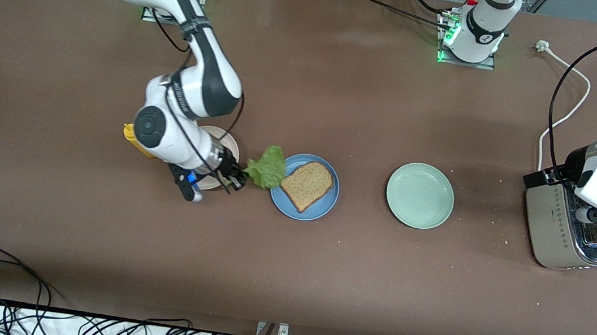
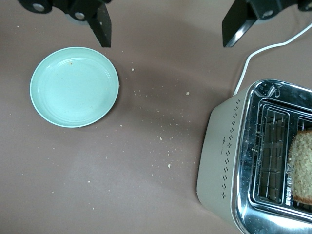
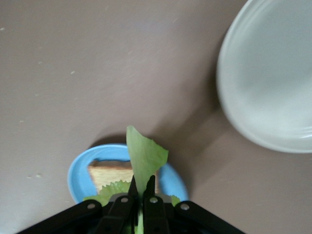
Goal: Make sandwich in blue plate with both arms
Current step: 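Carry the lettuce with the right gripper onto the bread slice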
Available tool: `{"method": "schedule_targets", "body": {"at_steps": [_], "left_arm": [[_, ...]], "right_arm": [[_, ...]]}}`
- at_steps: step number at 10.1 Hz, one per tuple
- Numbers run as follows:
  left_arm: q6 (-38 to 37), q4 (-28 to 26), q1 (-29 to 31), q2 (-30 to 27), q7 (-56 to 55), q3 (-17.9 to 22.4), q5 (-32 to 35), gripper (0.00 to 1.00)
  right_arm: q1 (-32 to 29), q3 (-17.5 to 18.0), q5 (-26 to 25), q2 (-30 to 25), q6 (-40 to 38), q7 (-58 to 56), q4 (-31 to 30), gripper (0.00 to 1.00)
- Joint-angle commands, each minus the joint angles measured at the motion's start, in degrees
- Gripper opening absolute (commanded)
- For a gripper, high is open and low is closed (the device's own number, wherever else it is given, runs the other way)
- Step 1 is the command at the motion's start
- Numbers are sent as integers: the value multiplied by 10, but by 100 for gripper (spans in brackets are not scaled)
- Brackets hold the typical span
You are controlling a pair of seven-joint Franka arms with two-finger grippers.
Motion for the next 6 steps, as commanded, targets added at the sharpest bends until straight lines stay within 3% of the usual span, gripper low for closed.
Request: {"method": "schedule_targets", "body": {"at_steps": [1, 3, 4, 5, 6], "left_arm": [[-12, 2, 5, -8, 14, -4, 13, 100], [-12, 2, 5, -8, 13, -4, 13, 100], [-12, 2, 5, -8, 13, -4, 13, 100], [-12, 2, 5, -8, 13, -4, 13, 100], [-13, 2, 5, -8, 13, -5, 13, 100]], "right_arm": [[34, 15, 15, 80, 79, 81, 84, 3], [59, 15, 15, 125, 148, 106, 112, 3], [68, 14, 14, 134, 167, 116, 112, 8], [69, 14, 11, 133, 165, 117, 110, 19], [72, 14, 9, 131, 153, 117, 106, 19]]}}
